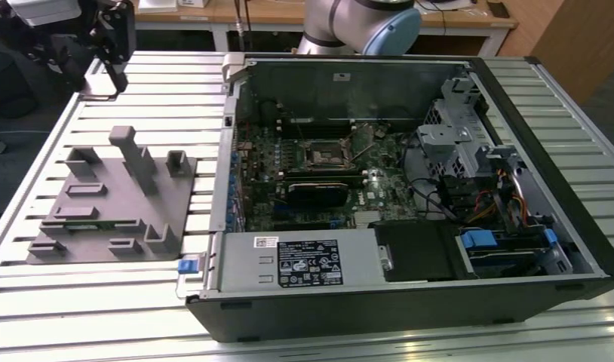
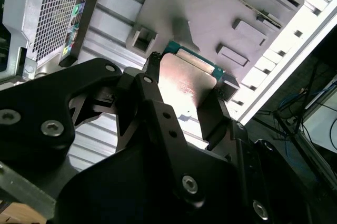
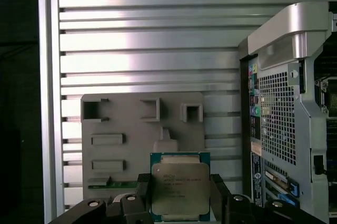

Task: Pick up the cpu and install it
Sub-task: 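Pick up the cpu and move it towards the insertion slot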

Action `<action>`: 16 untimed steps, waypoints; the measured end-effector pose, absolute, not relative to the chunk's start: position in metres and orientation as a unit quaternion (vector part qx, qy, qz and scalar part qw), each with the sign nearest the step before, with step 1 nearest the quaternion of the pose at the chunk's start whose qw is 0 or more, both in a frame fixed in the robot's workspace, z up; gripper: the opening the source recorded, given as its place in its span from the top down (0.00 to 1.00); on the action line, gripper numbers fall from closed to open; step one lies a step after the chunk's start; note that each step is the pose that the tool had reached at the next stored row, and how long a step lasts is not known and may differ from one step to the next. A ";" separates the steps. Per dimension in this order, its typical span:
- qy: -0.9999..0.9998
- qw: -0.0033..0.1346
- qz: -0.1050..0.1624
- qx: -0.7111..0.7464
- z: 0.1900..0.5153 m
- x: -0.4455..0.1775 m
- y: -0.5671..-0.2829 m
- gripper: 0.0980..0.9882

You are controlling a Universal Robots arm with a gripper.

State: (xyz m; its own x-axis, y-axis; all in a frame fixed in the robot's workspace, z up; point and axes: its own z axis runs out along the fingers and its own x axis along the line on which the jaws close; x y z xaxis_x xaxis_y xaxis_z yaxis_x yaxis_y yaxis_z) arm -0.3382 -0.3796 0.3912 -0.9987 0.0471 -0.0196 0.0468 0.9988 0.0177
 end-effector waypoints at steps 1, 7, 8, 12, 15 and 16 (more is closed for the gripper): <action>1.000 0.010 0.009 0.023 0.391 -0.337 -0.379 0.51; 1.000 0.010 0.009 0.023 0.391 -0.327 -0.379 0.51; 1.000 0.010 0.009 0.024 0.391 -0.325 -0.379 0.51; 1.000 0.010 0.009 0.024 0.391 -0.319 -0.378 0.51; 1.000 0.010 0.009 0.023 0.391 -0.314 -0.378 0.51; 1.000 0.010 0.009 0.023 0.391 -0.313 -0.378 0.51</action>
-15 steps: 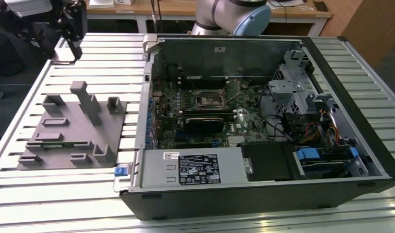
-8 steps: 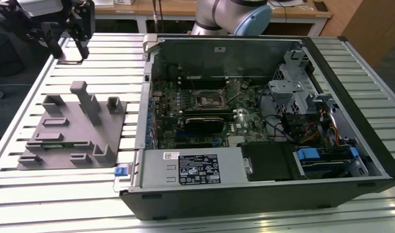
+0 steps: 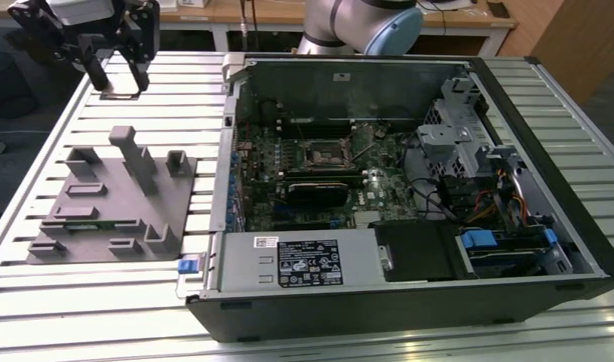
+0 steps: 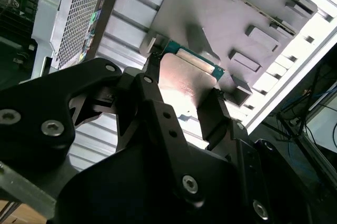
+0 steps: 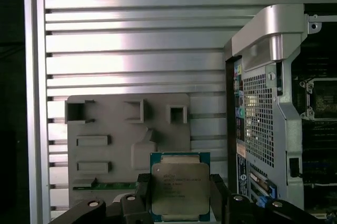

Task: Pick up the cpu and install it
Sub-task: 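Pick up the cpu and move it towards the insertion slot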

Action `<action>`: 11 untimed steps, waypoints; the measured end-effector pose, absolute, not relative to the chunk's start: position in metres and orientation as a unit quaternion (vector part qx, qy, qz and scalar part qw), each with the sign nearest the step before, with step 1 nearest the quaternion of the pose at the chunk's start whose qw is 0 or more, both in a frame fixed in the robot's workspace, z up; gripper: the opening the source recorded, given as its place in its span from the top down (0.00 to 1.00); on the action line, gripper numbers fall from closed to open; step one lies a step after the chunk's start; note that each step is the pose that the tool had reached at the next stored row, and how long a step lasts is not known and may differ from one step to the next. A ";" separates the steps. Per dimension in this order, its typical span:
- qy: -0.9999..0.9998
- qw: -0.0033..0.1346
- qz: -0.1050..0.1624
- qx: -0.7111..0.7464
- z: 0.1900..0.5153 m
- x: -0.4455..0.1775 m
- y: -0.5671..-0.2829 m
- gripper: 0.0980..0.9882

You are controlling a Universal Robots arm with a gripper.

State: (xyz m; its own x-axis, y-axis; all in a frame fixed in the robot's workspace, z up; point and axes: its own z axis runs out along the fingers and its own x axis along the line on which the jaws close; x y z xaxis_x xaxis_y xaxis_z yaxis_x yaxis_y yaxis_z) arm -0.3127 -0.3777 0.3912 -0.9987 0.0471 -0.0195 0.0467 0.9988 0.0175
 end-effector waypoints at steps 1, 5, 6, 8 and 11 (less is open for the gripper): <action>1.000 0.010 0.009 0.023 0.391 -0.312 -0.377 0.51; 1.000 0.010 0.009 0.023 0.391 -0.307 -0.374 0.51; 1.000 0.010 0.009 0.023 0.391 -0.304 -0.373 0.51; 1.000 0.010 0.009 0.023 0.391 -0.300 -0.372 0.51; 1.000 0.010 0.009 0.023 0.390 -0.293 -0.371 0.51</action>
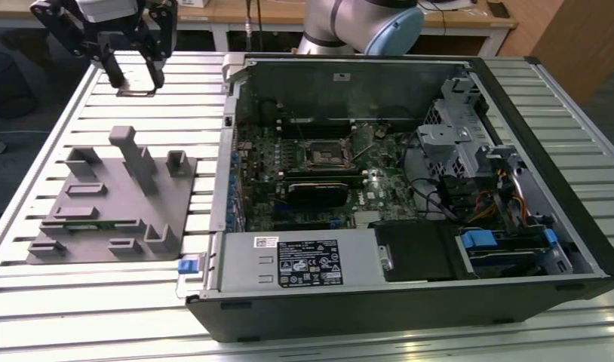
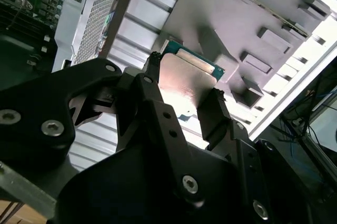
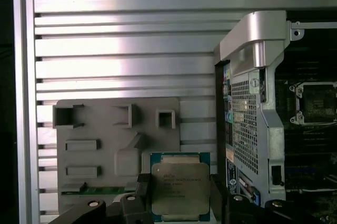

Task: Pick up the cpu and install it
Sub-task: 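Pick up the cpu and move it towards the insertion slot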

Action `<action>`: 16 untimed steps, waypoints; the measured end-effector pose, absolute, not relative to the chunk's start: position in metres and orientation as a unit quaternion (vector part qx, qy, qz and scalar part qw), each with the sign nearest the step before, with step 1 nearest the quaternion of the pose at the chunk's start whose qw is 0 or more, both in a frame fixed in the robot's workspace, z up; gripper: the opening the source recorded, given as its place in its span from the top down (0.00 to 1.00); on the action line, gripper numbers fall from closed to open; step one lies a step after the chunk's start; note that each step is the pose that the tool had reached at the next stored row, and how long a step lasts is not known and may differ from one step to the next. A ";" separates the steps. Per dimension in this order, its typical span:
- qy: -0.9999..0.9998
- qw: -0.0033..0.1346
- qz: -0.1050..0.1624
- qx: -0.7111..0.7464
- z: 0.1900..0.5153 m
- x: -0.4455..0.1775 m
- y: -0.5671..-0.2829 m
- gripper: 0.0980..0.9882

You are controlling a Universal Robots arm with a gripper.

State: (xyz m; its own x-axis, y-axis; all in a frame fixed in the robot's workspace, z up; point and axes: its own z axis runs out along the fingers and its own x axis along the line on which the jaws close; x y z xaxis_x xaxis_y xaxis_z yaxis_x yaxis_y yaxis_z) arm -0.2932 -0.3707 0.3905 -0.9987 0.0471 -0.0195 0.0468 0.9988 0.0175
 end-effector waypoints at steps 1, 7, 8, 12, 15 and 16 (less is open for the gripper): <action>1.000 0.010 0.009 0.024 0.390 -0.291 -0.370 0.51; 1.000 0.010 0.009 0.023 0.390 -0.278 -0.368 0.51; 1.000 0.010 0.009 0.023 0.390 -0.276 -0.368 0.51; 1.000 0.010 0.009 0.023 0.390 -0.270 -0.367 0.51; 1.000 0.010 0.009 0.024 0.390 -0.265 -0.366 0.51; 1.000 0.010 0.009 0.024 0.390 -0.263 -0.365 0.51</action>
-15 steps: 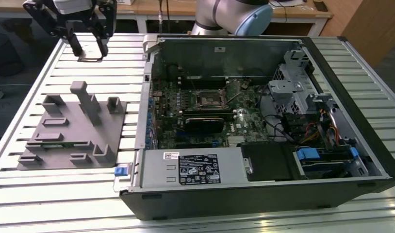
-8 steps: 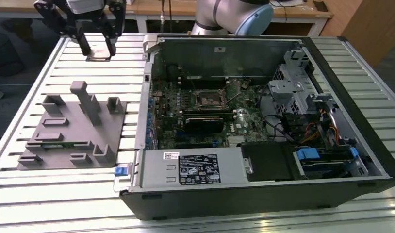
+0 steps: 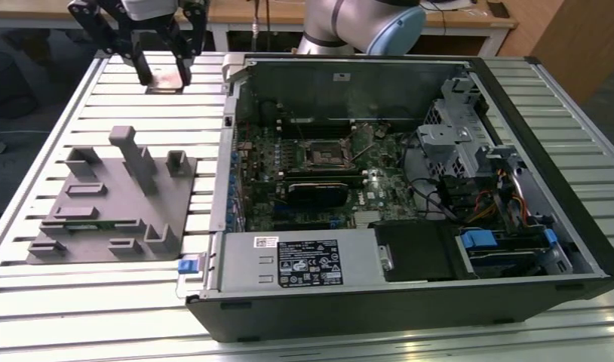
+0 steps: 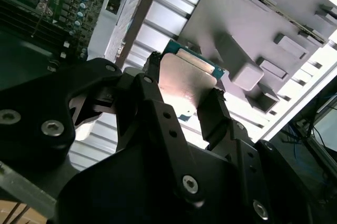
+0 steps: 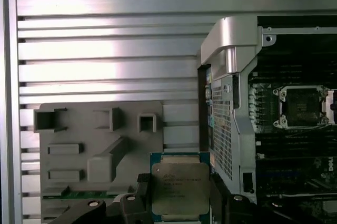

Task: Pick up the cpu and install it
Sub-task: 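Pick up the cpu and move it towards the insertion slot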

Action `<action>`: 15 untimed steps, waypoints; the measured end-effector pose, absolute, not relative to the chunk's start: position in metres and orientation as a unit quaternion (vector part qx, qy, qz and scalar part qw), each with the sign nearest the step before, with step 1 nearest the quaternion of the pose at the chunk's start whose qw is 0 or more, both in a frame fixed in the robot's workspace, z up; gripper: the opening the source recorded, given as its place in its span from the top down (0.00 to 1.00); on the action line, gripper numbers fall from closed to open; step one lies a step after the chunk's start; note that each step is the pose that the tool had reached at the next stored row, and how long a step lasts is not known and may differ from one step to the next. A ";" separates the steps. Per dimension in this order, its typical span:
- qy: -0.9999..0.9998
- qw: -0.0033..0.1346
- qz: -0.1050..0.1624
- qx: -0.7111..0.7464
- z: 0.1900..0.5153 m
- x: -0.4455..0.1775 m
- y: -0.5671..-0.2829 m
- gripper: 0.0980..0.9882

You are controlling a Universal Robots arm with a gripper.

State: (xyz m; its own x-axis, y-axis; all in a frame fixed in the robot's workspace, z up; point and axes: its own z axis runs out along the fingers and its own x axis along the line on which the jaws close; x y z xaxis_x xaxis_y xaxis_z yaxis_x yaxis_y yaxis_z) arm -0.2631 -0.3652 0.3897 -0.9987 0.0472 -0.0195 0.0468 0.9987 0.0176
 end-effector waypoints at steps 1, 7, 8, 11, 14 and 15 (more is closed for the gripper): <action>1.000 0.010 0.009 0.024 0.390 -0.261 -0.365 0.51; 1.000 0.010 0.009 0.023 0.390 -0.252 -0.362 0.51; 1.000 0.010 0.009 0.024 0.389 -0.250 -0.362 0.51; 1.000 0.010 0.009 0.023 0.389 -0.245 -0.361 0.51; 1.000 0.010 0.009 0.023 0.389 -0.241 -0.360 0.51; 1.000 0.010 0.009 0.023 0.389 -0.240 -0.360 0.51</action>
State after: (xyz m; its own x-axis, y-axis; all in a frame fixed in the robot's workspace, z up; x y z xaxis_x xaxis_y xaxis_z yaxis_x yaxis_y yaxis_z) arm -0.2399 -0.3599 0.3891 -0.9987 0.0471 -0.0196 0.0468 0.9988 0.0175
